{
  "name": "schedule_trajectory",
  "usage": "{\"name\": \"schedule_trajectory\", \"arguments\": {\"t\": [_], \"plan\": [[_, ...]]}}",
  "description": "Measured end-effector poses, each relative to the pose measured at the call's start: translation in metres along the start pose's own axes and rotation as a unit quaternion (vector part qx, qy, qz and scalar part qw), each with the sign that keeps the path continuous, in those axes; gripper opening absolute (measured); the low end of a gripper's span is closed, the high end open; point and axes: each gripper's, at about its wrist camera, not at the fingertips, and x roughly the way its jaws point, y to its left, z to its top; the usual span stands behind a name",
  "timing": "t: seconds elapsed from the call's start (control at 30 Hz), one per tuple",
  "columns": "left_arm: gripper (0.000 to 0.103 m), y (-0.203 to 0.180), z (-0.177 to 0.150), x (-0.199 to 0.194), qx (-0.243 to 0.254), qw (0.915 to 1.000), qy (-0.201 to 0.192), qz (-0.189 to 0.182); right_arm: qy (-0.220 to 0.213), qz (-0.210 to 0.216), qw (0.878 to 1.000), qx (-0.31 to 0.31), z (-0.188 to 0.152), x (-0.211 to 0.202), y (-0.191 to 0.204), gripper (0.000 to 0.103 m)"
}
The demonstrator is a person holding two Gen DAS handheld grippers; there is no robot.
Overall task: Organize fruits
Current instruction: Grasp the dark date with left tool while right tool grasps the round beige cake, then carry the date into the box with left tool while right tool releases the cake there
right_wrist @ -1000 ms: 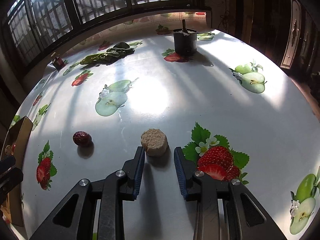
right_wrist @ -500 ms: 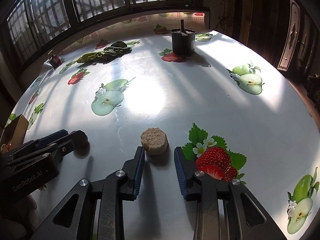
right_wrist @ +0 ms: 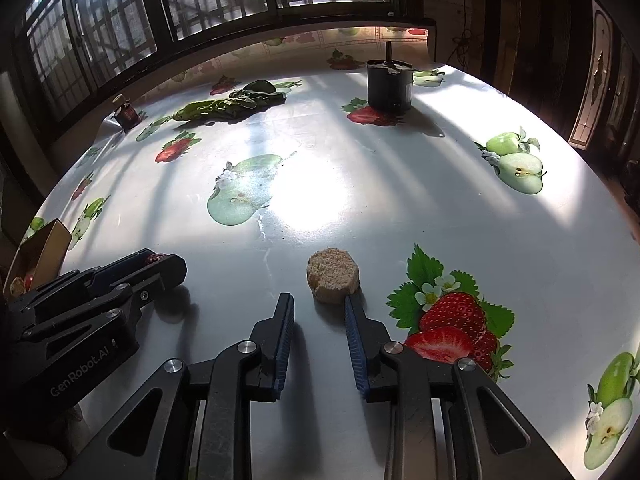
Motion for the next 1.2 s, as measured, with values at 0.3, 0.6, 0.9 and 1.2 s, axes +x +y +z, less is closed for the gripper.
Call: {"name": "schedule_trajectory", "arguments": {"t": [0.3, 0.6, 0.9, 1.2], "plan": [[0.031, 0.002, -0.001, -0.007, -0.006, 1.0000, -0.005, -0.004, -0.008, 0.033, 0.998, 0.045, 0.002, -0.005, -0.015, 0.024], [0.031, 0.013, -0.001, -0.007, -0.031, 0.9994, -0.001, -0.015, 0.004, 0.117, 0.984, 0.131, 0.004, -0.001, -0.046, 0.025], [0.031, 0.020, -0.002, 0.000, -0.055, 0.9972, 0.021, -0.047, -0.033, 0.051, 0.995, 0.076, 0.016, 0.003, -0.024, 0.071], [0.031, 0.024, -0.003, 0.000, -0.071, 0.9957, 0.028, -0.053, -0.020, 0.005, 1.000, -0.001, 0.013, 0.012, 0.003, 0.030]]}}
